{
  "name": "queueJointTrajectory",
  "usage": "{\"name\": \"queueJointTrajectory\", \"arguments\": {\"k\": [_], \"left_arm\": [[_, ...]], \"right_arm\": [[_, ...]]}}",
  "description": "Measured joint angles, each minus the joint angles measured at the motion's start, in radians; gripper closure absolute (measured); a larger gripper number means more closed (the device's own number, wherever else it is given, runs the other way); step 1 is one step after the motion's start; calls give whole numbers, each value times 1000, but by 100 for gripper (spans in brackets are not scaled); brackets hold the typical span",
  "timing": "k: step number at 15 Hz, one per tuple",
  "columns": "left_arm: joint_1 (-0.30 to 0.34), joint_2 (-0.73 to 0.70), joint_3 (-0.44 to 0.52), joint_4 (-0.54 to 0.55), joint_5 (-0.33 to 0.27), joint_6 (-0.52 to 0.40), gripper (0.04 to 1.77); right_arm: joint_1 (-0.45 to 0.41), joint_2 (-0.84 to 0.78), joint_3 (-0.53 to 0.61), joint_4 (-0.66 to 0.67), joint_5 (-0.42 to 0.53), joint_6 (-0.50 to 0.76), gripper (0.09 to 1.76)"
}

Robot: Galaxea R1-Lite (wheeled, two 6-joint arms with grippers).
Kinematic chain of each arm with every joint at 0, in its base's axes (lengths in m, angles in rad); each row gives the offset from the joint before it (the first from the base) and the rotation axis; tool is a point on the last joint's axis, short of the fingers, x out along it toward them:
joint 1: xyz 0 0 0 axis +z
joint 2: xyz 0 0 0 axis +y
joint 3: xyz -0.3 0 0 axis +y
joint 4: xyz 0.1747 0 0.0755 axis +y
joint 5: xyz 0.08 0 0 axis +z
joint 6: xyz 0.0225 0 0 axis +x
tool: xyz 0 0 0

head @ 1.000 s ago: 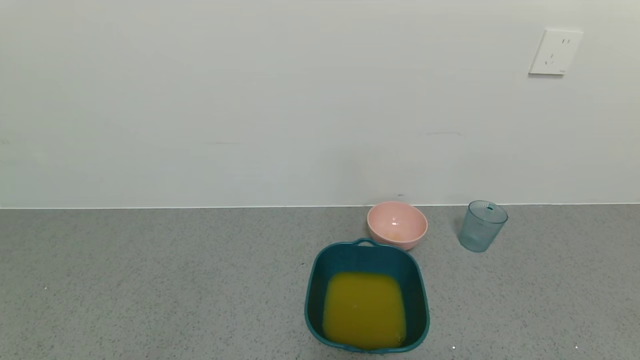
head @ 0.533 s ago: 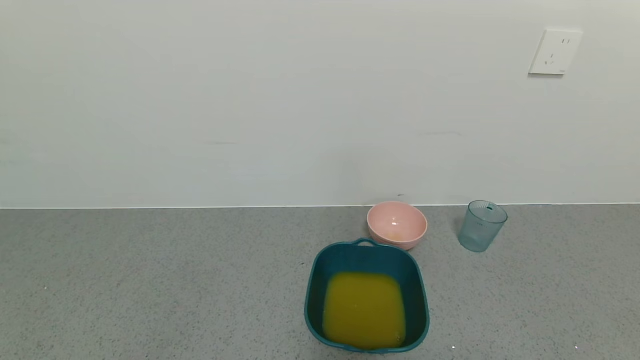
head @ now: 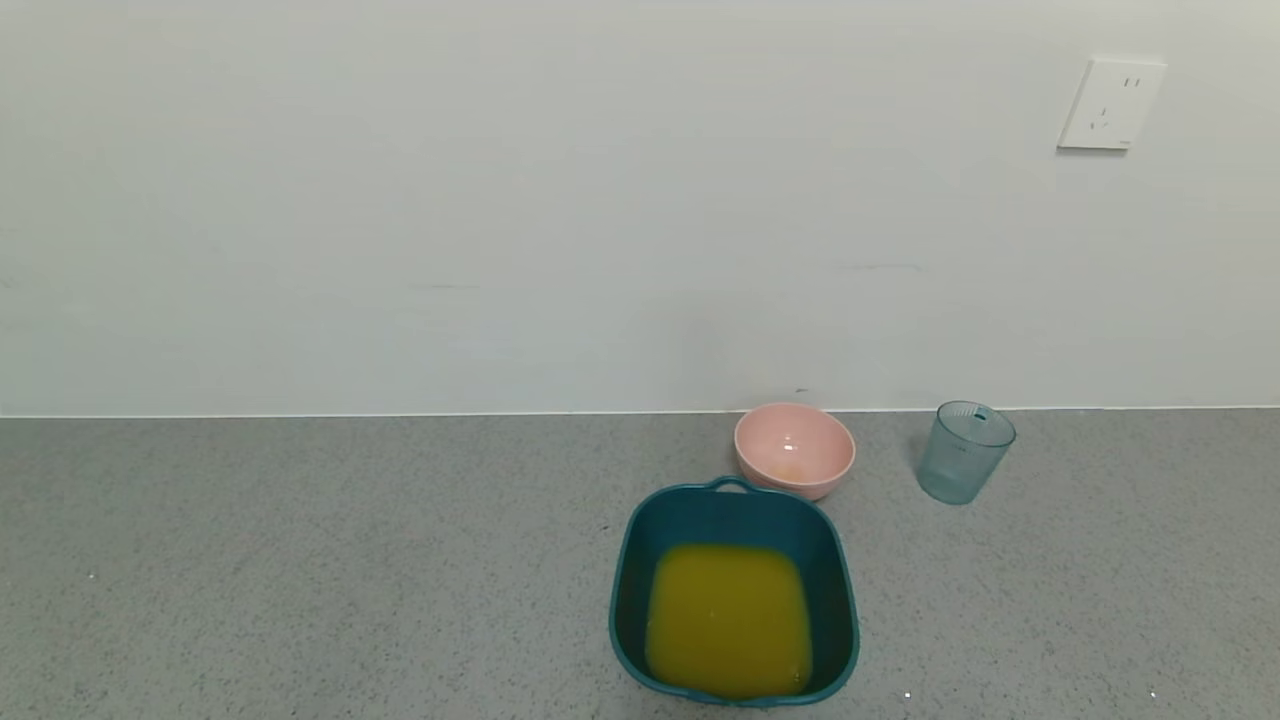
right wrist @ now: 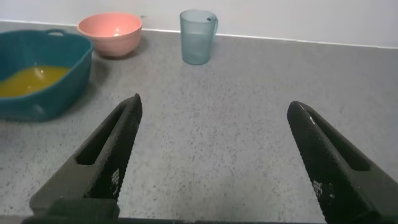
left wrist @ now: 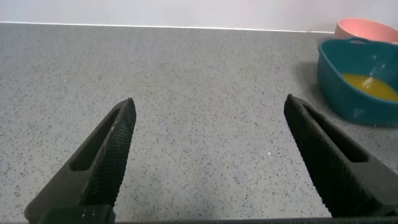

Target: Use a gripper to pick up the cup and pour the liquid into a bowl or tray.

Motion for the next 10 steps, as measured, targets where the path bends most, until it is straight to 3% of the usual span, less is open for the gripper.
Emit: {"name": "queueJointTrajectory", "arguments": {"k": [10], "left_arm": [[0, 0, 0, 0, 0, 0, 9]], "right_arm": [[0, -1, 49, -28, 16, -4, 15]]}}
